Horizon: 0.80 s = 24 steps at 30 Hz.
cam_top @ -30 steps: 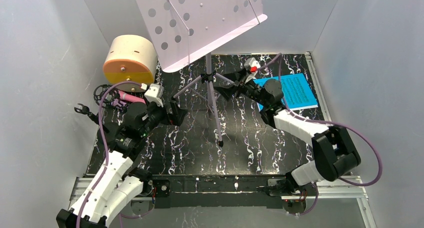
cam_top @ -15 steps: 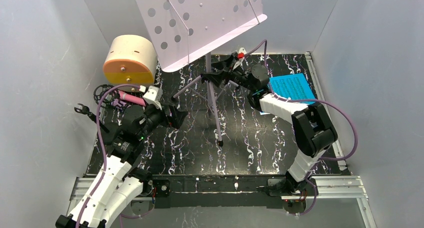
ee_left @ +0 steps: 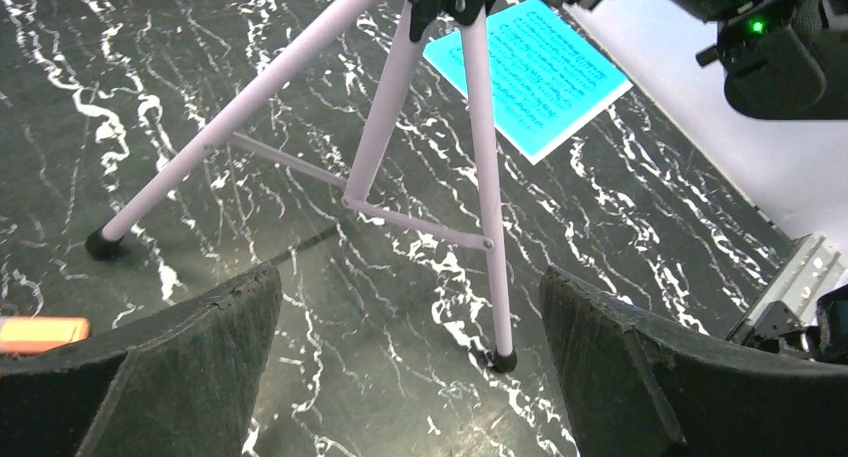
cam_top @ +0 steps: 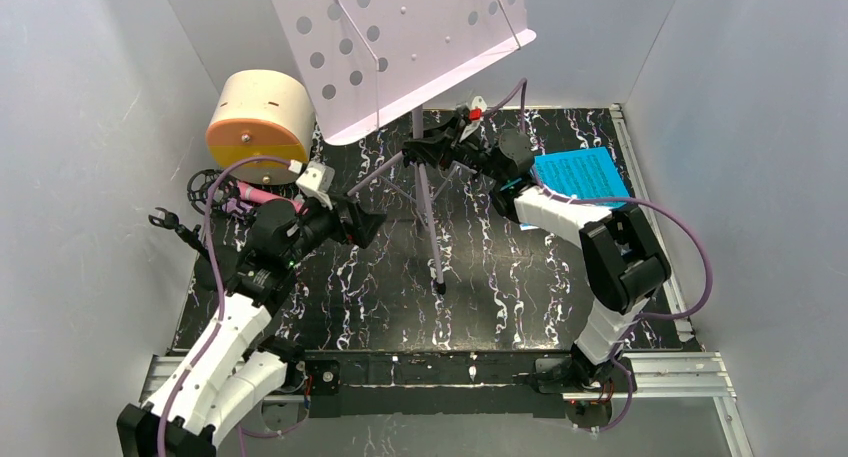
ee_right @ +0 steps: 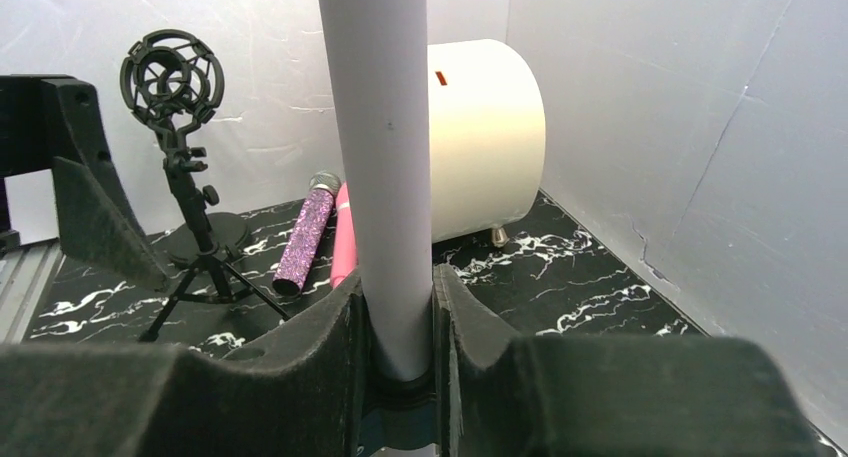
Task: Pack up the instrument practice props
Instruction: Adjust the music stand at the center of the board.
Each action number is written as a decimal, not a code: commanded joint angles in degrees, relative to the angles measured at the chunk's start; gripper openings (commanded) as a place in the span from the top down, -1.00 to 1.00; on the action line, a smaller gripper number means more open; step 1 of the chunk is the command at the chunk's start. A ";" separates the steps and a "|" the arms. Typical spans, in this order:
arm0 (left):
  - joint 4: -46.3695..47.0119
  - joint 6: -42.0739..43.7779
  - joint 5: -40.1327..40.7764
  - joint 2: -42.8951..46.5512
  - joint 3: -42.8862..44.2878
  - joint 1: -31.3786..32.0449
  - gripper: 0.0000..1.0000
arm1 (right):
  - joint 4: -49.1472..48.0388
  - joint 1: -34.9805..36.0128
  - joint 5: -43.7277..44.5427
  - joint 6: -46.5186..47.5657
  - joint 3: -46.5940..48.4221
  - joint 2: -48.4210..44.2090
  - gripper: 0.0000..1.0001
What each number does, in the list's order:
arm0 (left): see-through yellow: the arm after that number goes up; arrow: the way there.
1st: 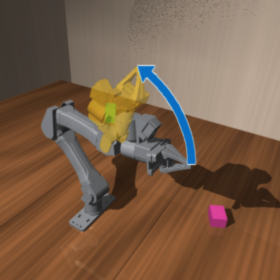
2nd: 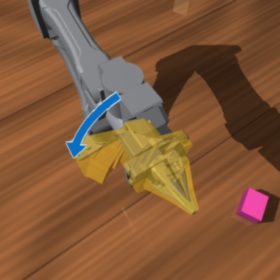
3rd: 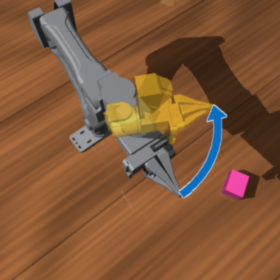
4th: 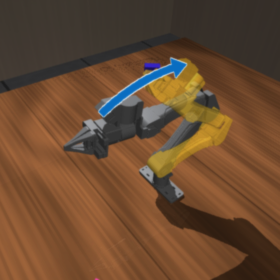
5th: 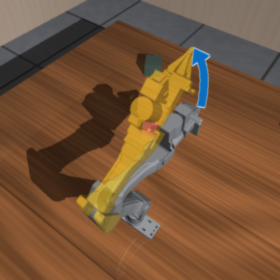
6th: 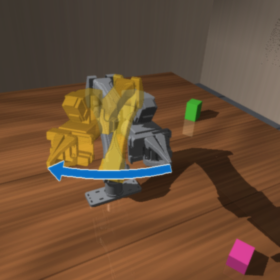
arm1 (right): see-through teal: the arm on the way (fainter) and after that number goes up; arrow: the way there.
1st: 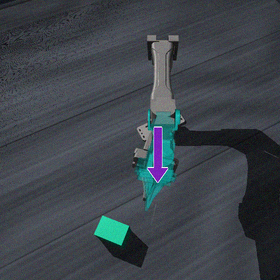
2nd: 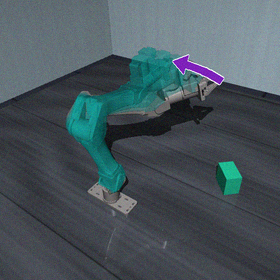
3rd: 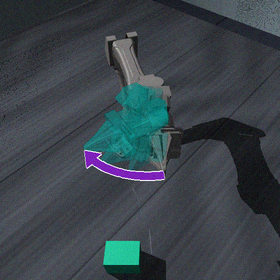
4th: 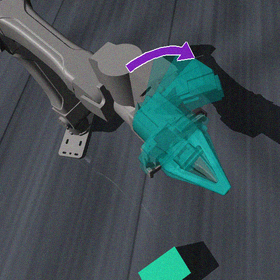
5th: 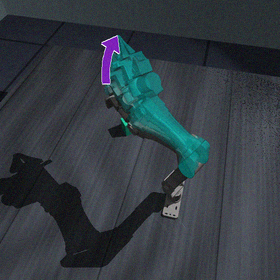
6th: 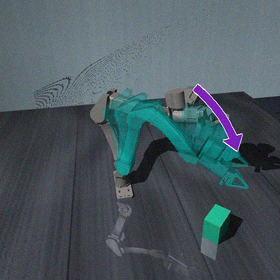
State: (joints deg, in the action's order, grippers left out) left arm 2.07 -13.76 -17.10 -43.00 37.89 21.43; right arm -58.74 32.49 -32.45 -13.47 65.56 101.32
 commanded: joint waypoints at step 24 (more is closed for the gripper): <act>26.92 -8.08 -9.65 -18.62 6.41 -0.95 -0.89 | 20.06 11.10 39.62 9.87 -6.47 -18.99 0.97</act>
State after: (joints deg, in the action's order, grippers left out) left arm 25.39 -21.45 -24.40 -61.91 43.40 21.06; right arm -39.03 42.06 -2.98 -2.66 58.67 86.54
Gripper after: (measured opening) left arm 0.954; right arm 0.325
